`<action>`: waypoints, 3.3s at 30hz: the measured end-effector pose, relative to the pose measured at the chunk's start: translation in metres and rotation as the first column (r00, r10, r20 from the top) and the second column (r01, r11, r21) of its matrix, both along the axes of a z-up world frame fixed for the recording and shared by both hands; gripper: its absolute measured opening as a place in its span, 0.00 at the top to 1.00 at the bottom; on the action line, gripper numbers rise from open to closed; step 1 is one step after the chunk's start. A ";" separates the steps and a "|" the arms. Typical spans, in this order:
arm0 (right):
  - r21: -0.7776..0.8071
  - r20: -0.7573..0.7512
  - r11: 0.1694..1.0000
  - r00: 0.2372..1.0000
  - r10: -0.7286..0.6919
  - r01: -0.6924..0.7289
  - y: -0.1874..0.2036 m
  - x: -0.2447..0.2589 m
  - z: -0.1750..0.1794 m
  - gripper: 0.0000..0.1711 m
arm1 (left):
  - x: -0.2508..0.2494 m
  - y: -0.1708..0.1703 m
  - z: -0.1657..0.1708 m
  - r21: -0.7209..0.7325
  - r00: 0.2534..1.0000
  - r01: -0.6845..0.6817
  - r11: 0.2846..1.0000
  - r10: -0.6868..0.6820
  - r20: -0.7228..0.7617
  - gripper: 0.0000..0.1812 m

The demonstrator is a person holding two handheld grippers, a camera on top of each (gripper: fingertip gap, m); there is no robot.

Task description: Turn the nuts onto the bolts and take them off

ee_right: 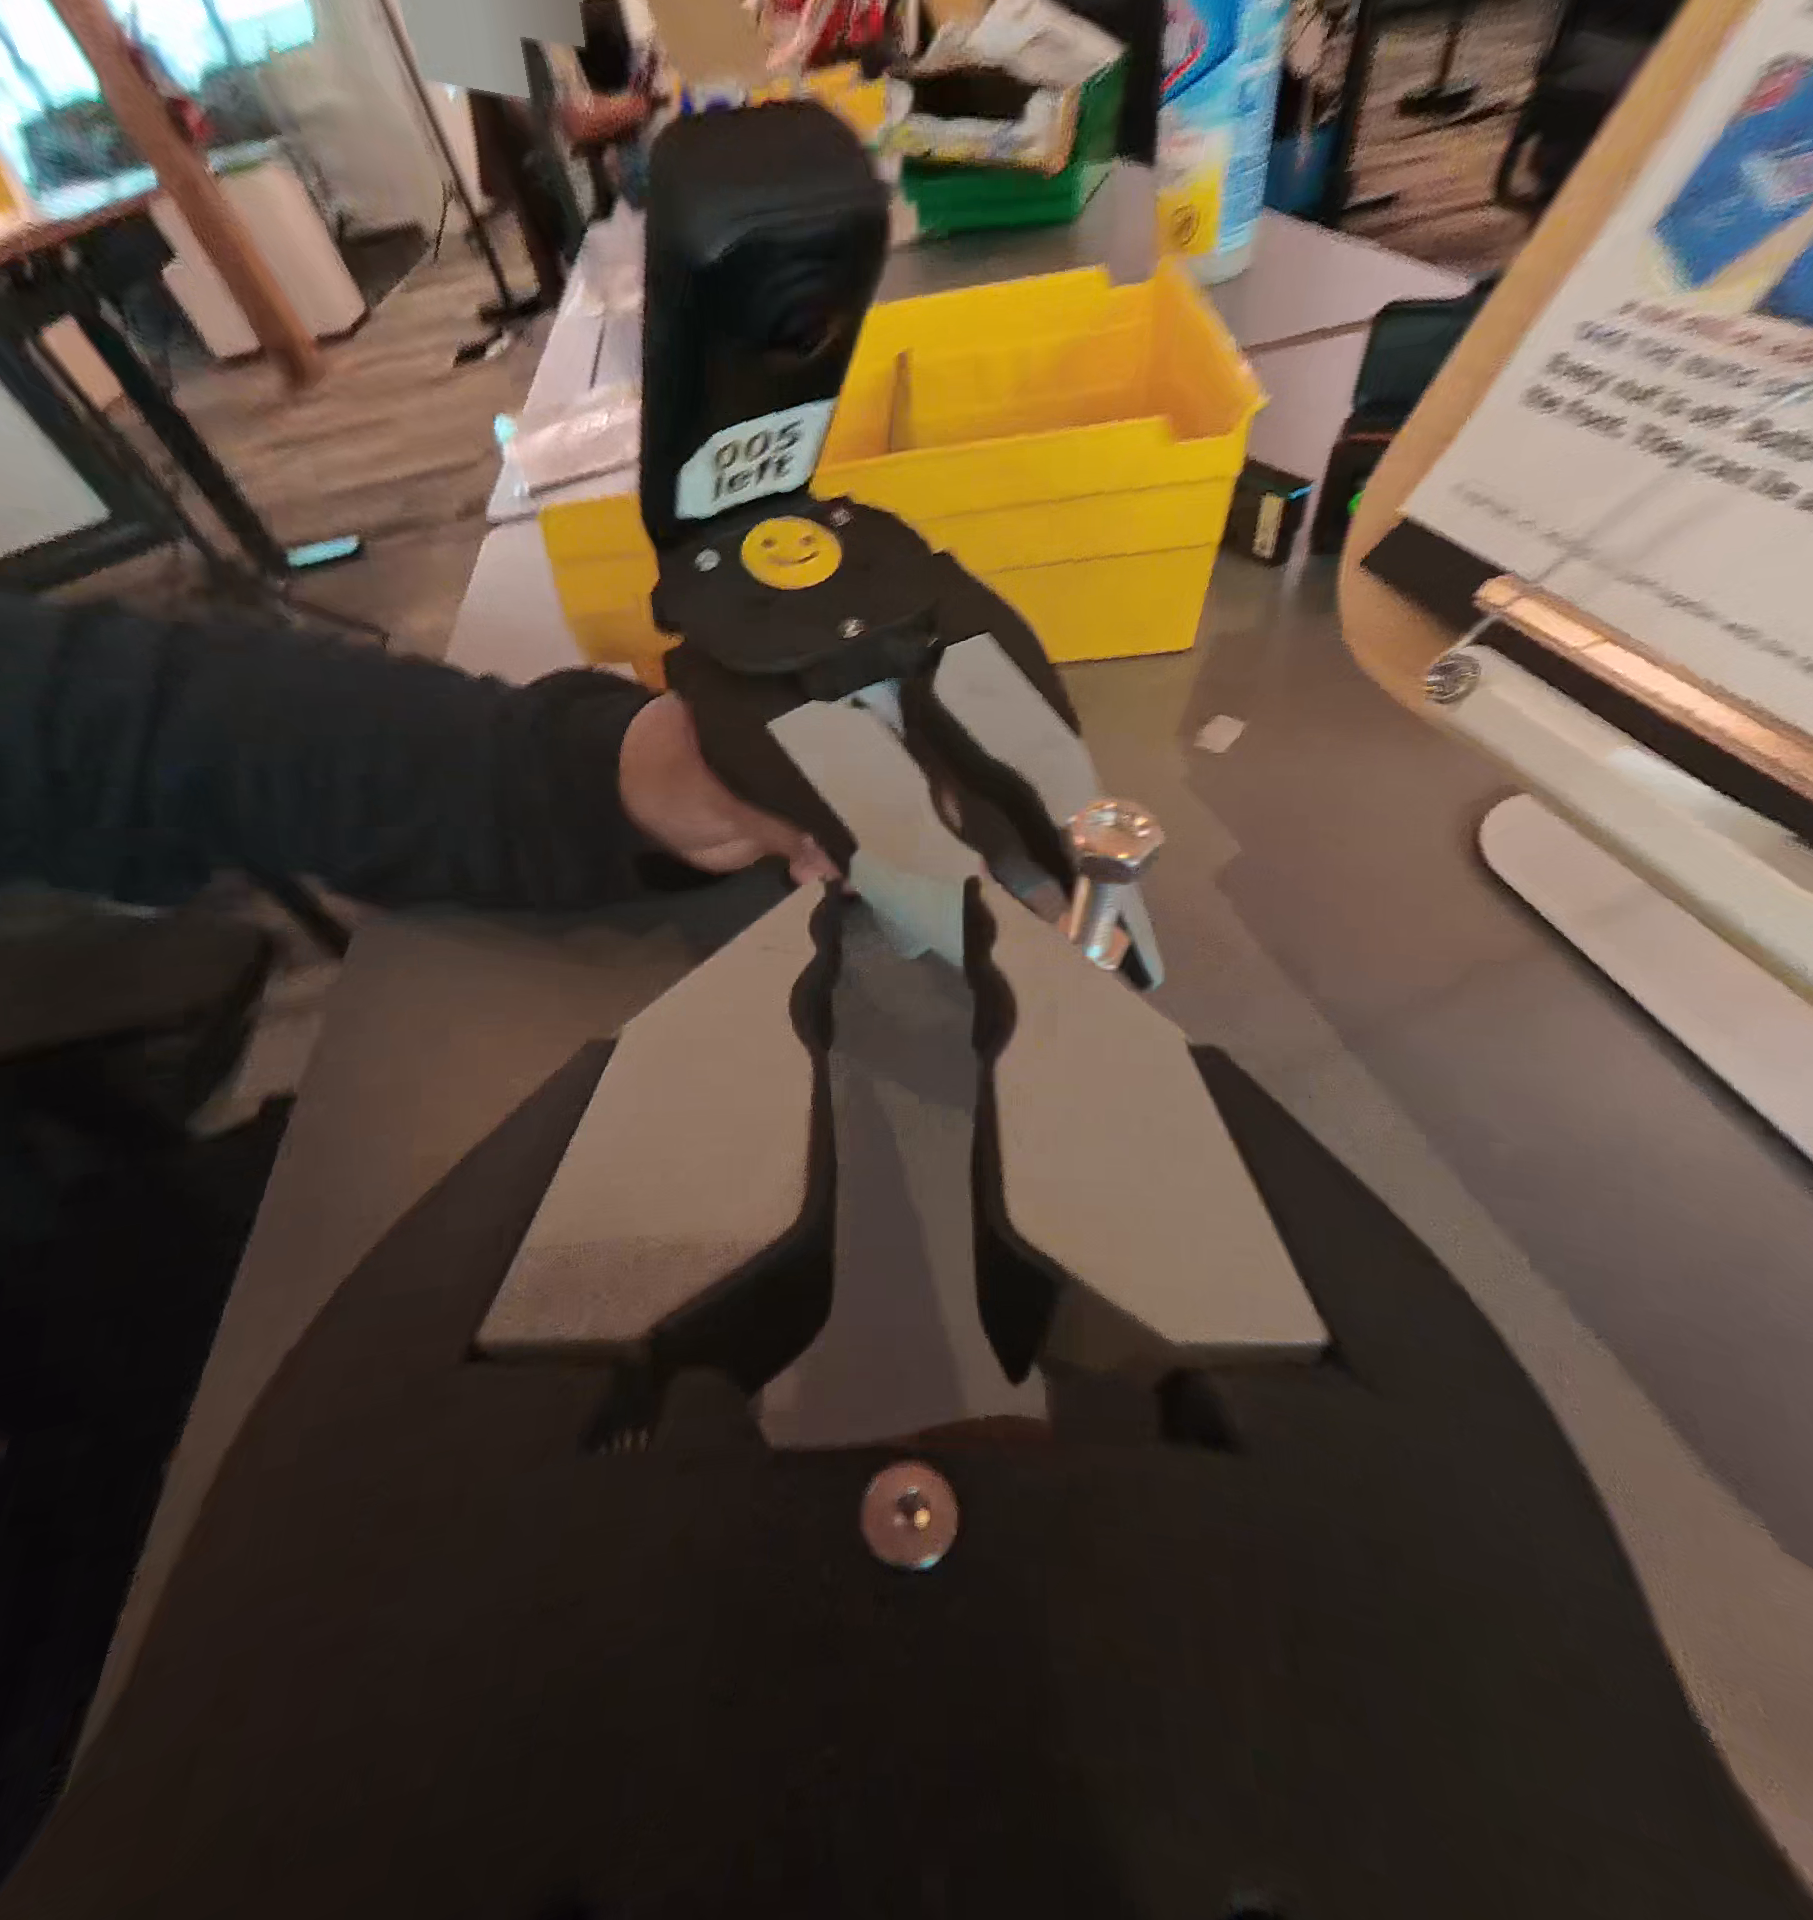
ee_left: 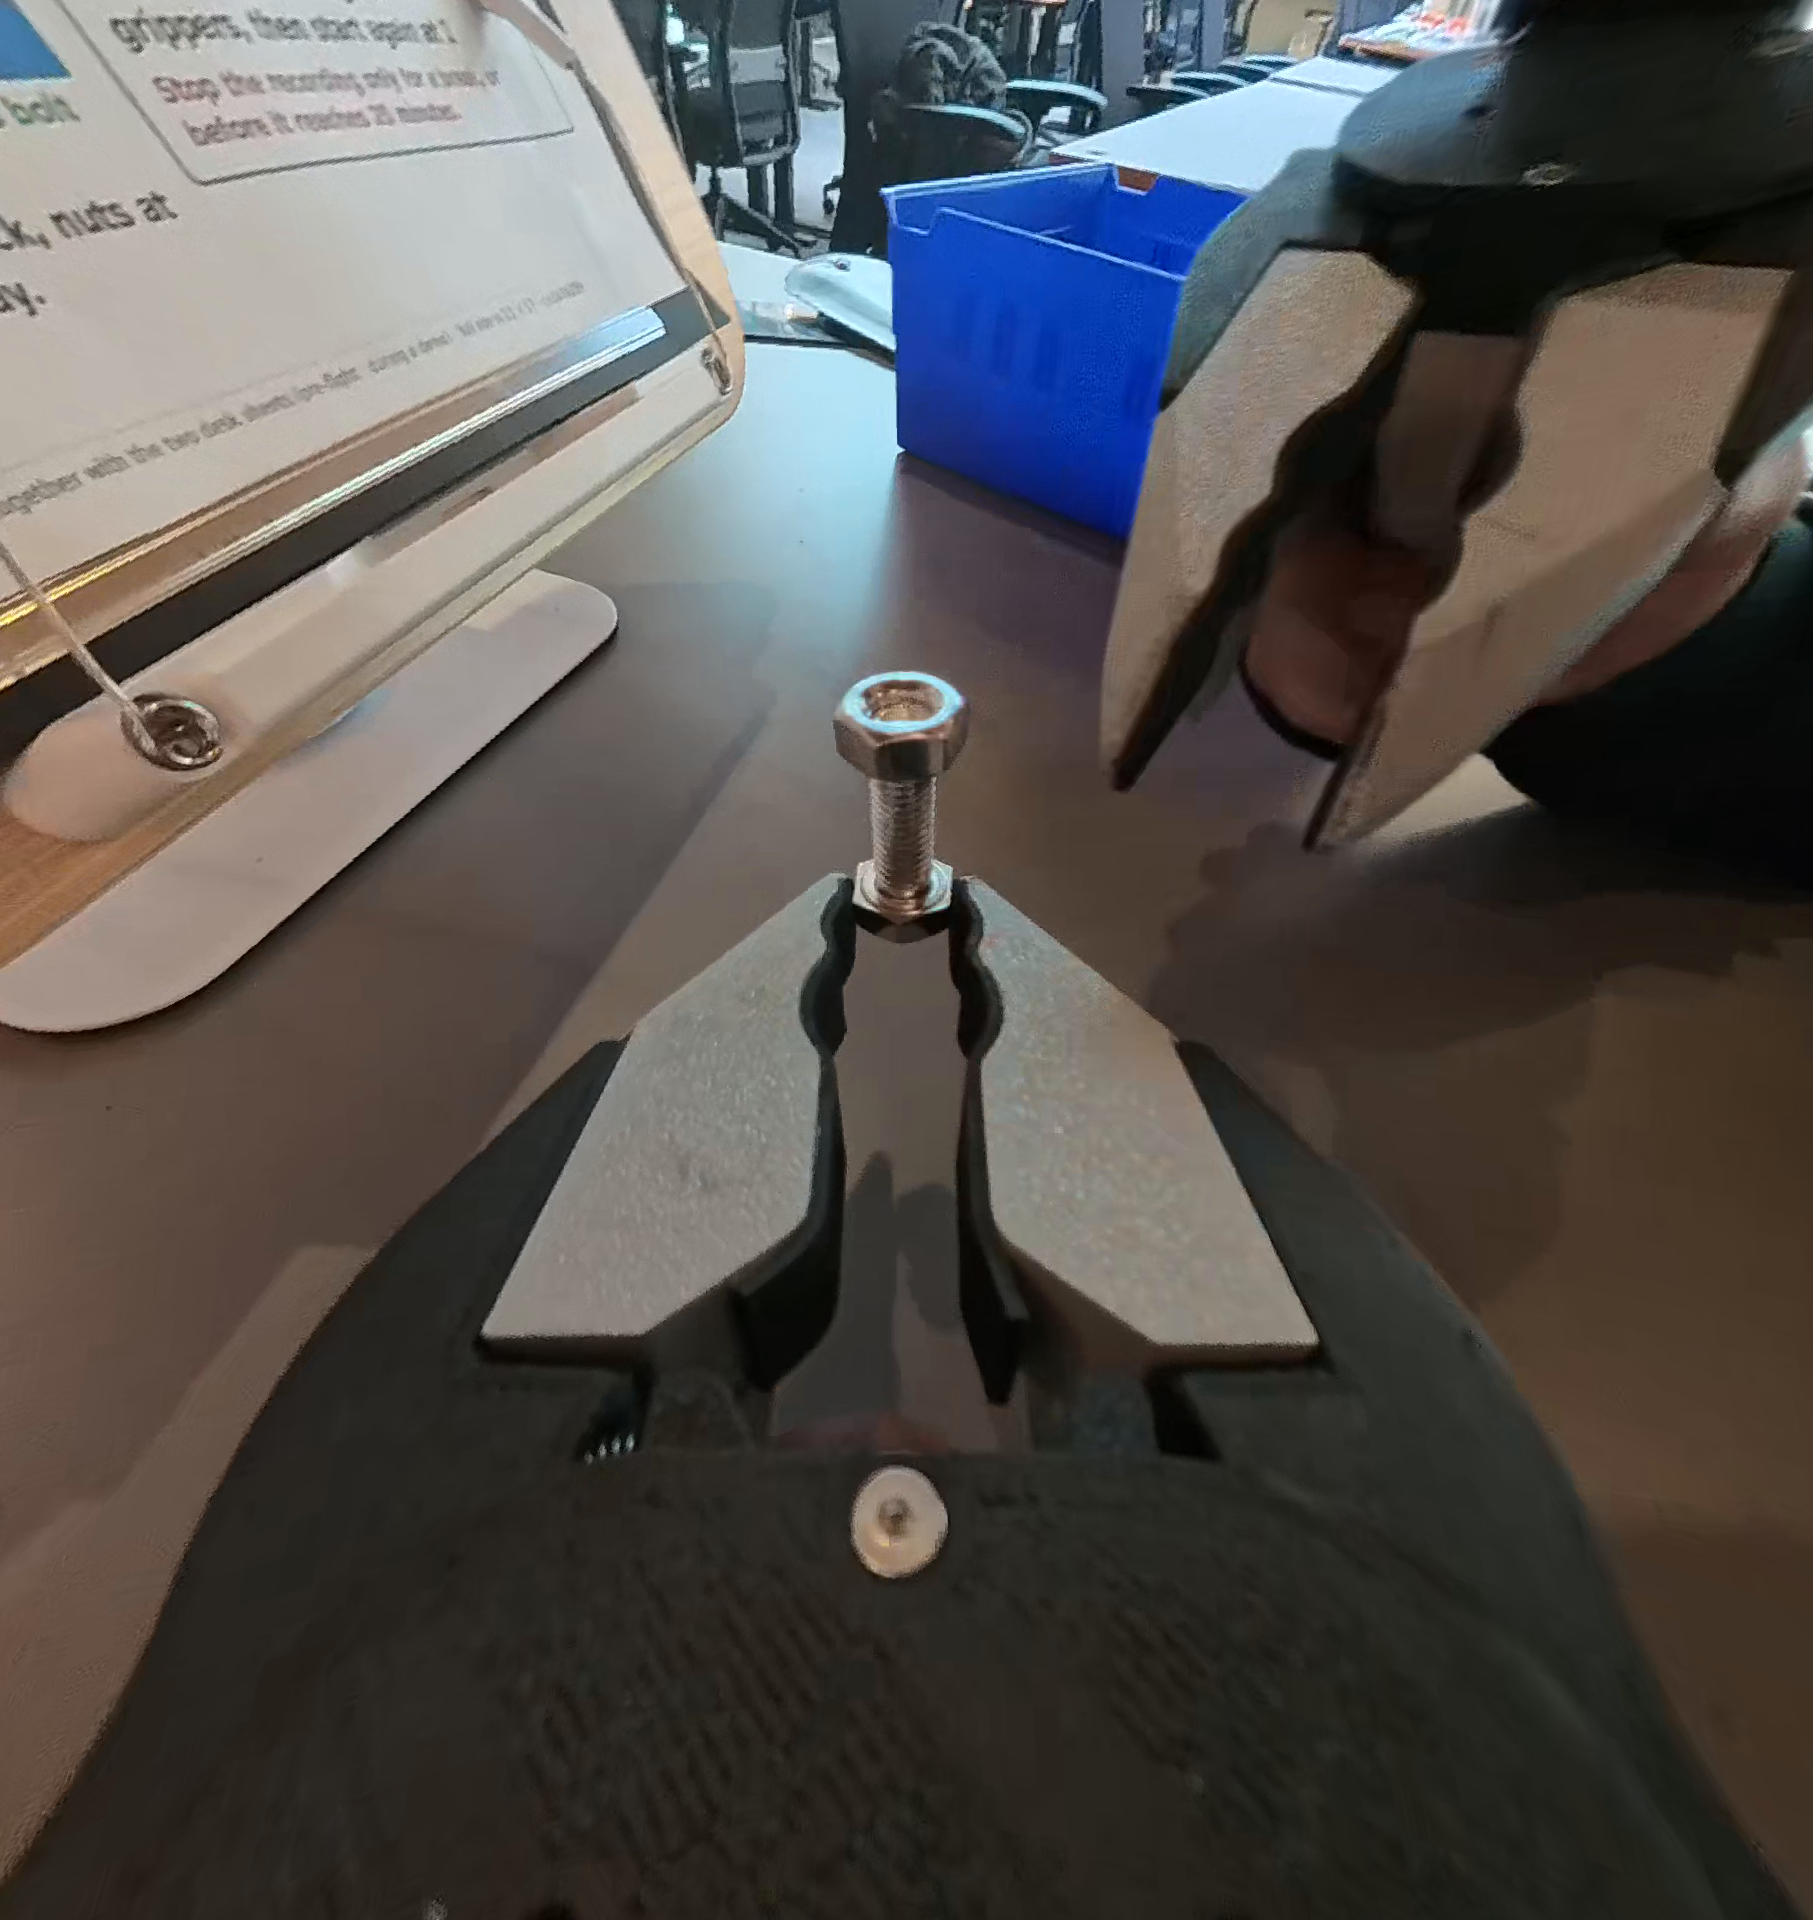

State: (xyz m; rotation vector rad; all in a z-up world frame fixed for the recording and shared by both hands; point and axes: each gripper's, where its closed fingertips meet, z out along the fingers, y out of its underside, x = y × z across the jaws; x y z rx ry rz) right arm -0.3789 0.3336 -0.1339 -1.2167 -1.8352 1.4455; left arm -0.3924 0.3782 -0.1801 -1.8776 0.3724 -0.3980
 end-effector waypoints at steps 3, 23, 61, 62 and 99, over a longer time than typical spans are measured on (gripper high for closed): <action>0.098 -0.046 0.989 0.994 -0.103 0.108 0.013 -0.006 0.002 0.82 | 0.000 -0.001 0.002 0.008 1.000 0.008 1.000 -0.008 0.020 0.91; -0.090 0.007 0.983 0.987 -0.161 0.161 0.017 -0.024 -0.010 0.61 | 0.002 0.003 -0.003 -0.013 1.000 -0.010 1.000 0.010 -0.017 0.91; -0.020 -0.011 0.985 0.985 -0.173 0.173 0.028 -0.023 -0.006 0.66 | -0.011 0.010 -0.011 -0.102 0.997 -0.059 0.993 0.064 0.049 0.91; -0.035 -0.003 0.980 0.981 -0.196 0.196 0.033 -0.026 -0.009 0.65 | -0.004 0.009 -0.011 -0.097 0.998 -0.039 0.995 0.044 0.046 0.91; 0.272 -0.087 0.471 0.509 -0.857 0.839 0.190 0.194 0.114 0.91 | 0.007 -0.001 0.006 0.004 0.995 0.029 1.000 -0.029 0.093 0.84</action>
